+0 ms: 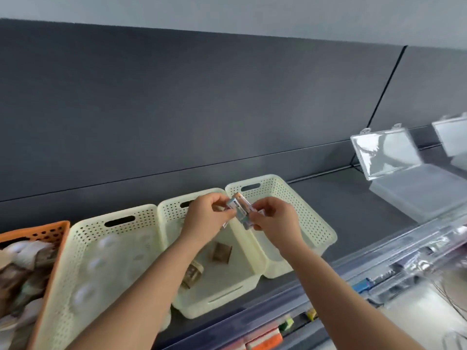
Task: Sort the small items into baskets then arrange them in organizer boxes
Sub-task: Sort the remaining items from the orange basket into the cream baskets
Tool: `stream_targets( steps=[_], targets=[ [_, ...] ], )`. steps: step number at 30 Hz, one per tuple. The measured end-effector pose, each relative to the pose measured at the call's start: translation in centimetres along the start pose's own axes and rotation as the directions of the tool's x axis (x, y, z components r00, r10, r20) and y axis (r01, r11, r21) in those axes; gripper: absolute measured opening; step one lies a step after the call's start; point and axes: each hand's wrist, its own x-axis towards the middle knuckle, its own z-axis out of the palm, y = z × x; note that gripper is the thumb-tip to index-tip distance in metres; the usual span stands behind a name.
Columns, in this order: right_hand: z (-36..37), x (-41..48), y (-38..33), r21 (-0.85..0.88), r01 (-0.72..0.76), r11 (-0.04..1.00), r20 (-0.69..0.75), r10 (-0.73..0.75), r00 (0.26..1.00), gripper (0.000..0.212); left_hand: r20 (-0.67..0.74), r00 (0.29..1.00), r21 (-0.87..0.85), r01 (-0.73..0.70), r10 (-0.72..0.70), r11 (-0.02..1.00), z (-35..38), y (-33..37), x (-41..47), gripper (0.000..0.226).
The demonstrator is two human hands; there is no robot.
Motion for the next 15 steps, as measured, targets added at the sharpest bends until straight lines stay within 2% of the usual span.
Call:
stream_targets(
  steps=[6,10,12,15],
  targets=[
    [-5.2,6.1,4.2,-0.201,-0.039,0.979,0.049,0.05,0.998,0.014,0.055,0.992,0.167,0.104,-0.115,0.981,9.0,2.3,5.0,0.007],
    [-5.4,9.0,6.0,-0.301,-0.096,0.949,0.167,0.152,0.974,0.01,0.141,0.966,0.335,0.159,-0.217,0.929,12.2,1.4,7.9,0.007],
    [-4.9,10.4,6.8,-0.348,-0.078,0.934,0.209,0.158,0.965,0.009,0.13,0.959,0.426,0.176,-0.253,0.887,12.9,0.9,8.9,0.009],
    [-4.0,12.2,7.4,-0.374,-0.023,0.927,0.226,0.115,0.967,0.019,0.074,0.969,0.506,0.168,-0.236,0.846,13.5,0.1,9.7,0.017]
  ],
)
